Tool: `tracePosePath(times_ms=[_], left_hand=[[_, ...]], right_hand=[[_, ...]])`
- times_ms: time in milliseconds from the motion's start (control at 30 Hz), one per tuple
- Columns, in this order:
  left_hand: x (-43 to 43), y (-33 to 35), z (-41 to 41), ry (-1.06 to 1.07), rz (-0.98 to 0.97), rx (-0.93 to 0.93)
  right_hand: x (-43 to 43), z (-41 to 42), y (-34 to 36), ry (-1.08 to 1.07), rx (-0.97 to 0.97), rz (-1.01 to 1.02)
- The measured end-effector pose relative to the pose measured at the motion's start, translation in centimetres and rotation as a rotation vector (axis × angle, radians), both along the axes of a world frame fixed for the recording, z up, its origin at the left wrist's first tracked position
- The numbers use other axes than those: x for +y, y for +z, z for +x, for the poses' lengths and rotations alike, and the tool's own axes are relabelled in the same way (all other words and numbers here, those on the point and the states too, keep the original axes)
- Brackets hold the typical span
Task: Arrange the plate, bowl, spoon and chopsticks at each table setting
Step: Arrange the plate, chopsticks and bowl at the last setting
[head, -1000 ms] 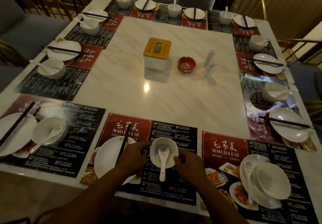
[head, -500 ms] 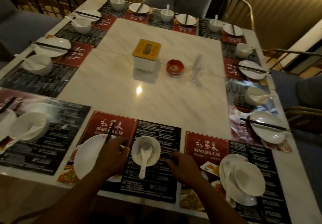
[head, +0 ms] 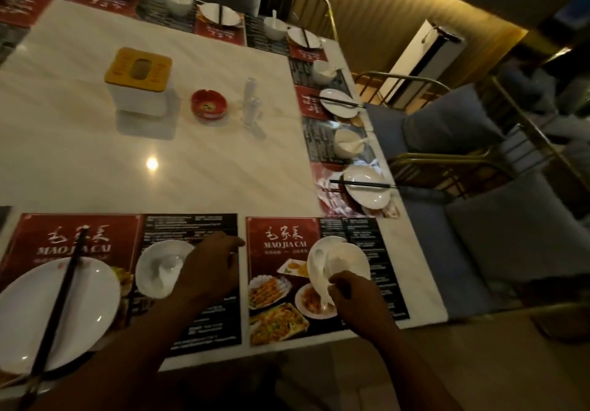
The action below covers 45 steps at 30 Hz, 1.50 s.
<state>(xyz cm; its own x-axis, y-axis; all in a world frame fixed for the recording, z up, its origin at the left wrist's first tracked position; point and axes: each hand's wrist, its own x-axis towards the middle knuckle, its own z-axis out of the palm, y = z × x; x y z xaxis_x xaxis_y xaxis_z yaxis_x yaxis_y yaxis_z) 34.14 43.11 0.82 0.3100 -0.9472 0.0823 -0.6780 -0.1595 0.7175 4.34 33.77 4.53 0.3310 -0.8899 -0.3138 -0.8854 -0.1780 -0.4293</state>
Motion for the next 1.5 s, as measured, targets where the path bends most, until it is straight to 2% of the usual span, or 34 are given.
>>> tracePosePath(times_ms=[167,300,467,700,800,1000,1167,1500], left_hand=[[-1.8,-0.8,-2.5,-0.070,0.056,-0.014],[-4.2,-1.5,-4.6,-0.033,0.085,-0.067],[-6.8,-2.5,-8.7,0.105,0.204,-0.026],[-7.8,-2.3,-16.5,0.315,0.310,0.182],[-7.3,-2.9,-18.3,0.453,0.353,0.161],[-7.2,-3.0,-20.0,0.530,0.375,0.176],[-8.2,-2.4,-21.0,0.462,0.353,0.208],[-10.2,-2.5,-21.8,0.410,0.355,0.288]], right_hand=[[-2.2,-4.1,0.7,-0.096,-0.036,-0.045],[-6.6,-6.8,0.5,-0.146,-0.065,-0.069],[-13.0,-9.5,-1.1,-0.073,-0.052,-0.032],[-19.0,-12.2,-4.3,0.089,-0.067,0.078],[-19.5,-12.1,-5.2,0.133,-0.088,0.115],[-17.6,-9.1,-5.7,0.236,-0.180,0.142],[-16.4,-7.4,-6.0,0.348,-0.161,0.179],[-16.6,-7.3,-5.4,0.298,-0.168,0.183]])
